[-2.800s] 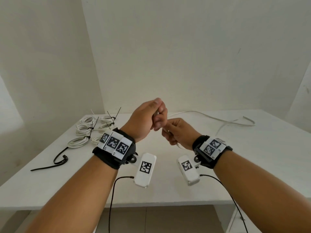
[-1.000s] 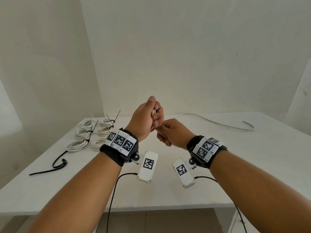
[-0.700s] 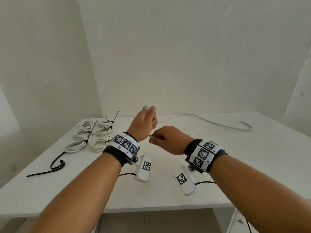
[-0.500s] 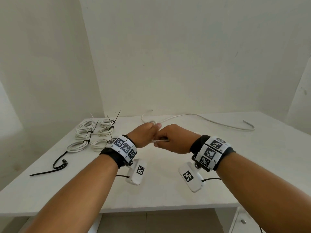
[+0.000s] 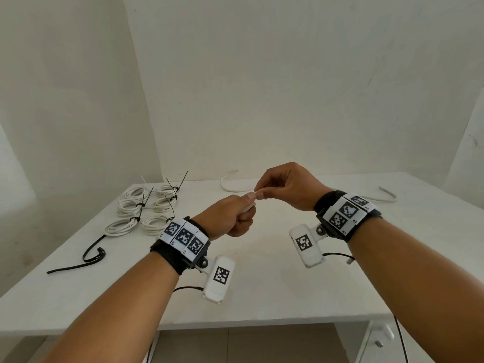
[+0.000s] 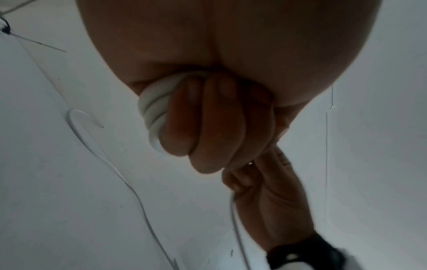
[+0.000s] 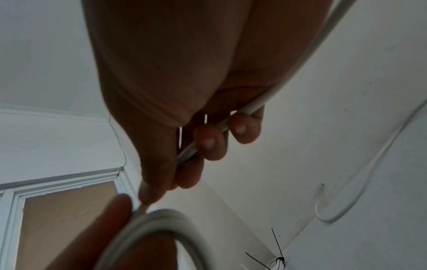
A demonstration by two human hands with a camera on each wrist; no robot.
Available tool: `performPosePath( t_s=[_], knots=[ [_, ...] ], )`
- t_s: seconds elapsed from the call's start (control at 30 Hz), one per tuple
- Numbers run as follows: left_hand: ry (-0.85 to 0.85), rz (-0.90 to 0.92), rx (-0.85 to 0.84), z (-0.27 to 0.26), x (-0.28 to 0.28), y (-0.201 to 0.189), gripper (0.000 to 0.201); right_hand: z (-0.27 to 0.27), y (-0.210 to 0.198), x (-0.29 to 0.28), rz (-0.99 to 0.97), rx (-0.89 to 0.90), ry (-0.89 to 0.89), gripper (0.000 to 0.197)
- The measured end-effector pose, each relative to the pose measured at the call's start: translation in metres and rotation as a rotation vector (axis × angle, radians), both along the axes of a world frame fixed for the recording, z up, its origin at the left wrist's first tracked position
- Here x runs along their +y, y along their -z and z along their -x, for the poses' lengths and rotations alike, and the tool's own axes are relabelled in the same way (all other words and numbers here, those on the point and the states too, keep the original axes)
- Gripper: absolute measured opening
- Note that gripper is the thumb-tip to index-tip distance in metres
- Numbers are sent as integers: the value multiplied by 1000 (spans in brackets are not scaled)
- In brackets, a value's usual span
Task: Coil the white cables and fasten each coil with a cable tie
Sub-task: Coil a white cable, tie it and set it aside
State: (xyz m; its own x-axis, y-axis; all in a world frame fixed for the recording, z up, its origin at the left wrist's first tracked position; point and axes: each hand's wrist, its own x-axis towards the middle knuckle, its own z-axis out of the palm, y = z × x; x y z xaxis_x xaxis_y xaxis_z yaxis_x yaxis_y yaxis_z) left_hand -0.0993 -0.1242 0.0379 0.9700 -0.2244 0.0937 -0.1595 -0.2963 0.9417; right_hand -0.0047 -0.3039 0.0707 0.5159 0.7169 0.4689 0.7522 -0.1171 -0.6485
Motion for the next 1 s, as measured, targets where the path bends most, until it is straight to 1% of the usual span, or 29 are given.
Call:
performPosePath(
  t_s=[0.07, 0.13, 0.27, 0.33, 0.43, 0.53, 0.57, 0.6, 0.67, 0.73, 0.87, 0.97, 1.0],
  knots=[
    [16, 88, -9, 3, -4, -5, 48, -3, 2, -1, -73, 42, -1, 4],
    [22, 148, -40, 8, -7, -11, 47, -6, 4, -1, -131, 88, 11, 5],
    [53, 302, -146, 17, -14, -24, 50, -7, 11, 5, -203, 169, -30, 17],
    [52, 349, -215, 19, -16, -32, 50, -5, 16, 11, -221, 174, -33, 27],
    [25, 424, -313, 21, -16, -46, 50, 1, 20, 15, -197, 145, 24, 27],
    [-17, 521, -396, 18, -15, -57, 51, 12, 30, 23, -37, 76, 41, 28],
    [-61, 502, -430, 15, -13, -60, 51, 16, 34, 27, 17, 70, 30, 29],
    [-127, 446, -464, 13, -12, -61, 51, 20, 38, 30, 63, 56, 25, 31],
    [-286, 269, -509, 6, -7, -58, 51, 26, 43, 36, 141, 6, 38, 33],
    [-398, 125, -522, -1, -2, -51, 50, 30, 41, 38, 232, -59, 58, 33],
    [-480, 35, -550, -12, 3, -29, 51, 38, 35, 39, 407, -244, 68, 40],
    [-517, -162, -620, -22, 6, -14, 53, 41, 31, 40, 444, -362, 59, 35],
    [-518, -223, -613, -24, 8, -9, 53, 43, 29, 39, 453, -391, 47, 32]
  ],
)
